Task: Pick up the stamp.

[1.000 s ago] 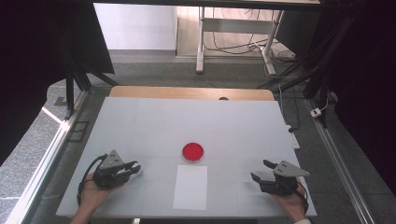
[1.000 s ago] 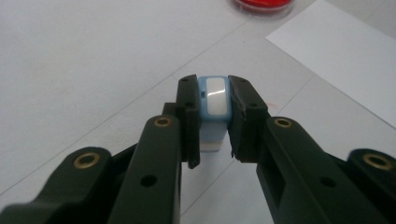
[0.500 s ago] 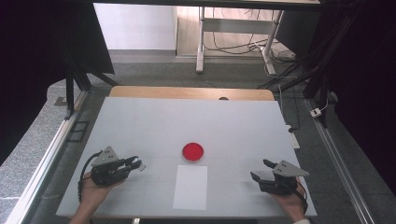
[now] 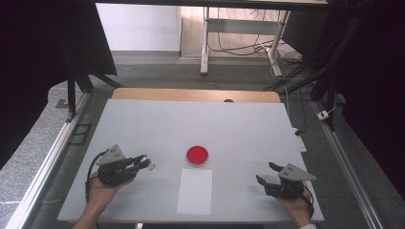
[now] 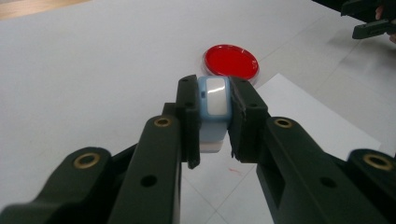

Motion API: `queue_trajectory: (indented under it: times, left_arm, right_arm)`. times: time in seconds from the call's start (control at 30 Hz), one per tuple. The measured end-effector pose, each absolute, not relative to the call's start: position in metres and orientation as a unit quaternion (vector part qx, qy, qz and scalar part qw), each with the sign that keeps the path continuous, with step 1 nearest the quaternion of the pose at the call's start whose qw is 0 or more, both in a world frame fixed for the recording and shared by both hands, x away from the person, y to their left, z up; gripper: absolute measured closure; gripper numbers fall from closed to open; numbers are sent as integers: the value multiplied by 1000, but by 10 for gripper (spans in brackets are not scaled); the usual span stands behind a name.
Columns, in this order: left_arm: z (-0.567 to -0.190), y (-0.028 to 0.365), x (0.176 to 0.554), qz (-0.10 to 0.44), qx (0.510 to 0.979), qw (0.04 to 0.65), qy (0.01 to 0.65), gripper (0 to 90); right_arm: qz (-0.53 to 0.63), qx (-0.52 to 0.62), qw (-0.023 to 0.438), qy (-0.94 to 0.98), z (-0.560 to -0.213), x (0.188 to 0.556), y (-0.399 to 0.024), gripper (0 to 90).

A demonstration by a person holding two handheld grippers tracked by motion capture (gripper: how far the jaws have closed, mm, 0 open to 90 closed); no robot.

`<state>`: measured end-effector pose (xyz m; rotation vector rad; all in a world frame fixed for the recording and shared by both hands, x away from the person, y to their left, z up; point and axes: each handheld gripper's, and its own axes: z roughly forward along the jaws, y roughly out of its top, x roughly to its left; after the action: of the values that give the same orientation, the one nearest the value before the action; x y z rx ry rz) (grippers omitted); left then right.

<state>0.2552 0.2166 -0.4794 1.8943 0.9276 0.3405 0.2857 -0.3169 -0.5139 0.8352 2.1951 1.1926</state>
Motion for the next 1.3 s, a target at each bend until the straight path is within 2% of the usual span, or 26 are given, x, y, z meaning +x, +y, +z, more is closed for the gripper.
queue_trajectory:
  times: [1.3]
  left_arm:
    - [-464, 174, 277, 122, 781, 504, 348, 751]
  right_arm:
    - [440, 292, 250, 811, -513, 285, -301, 296]
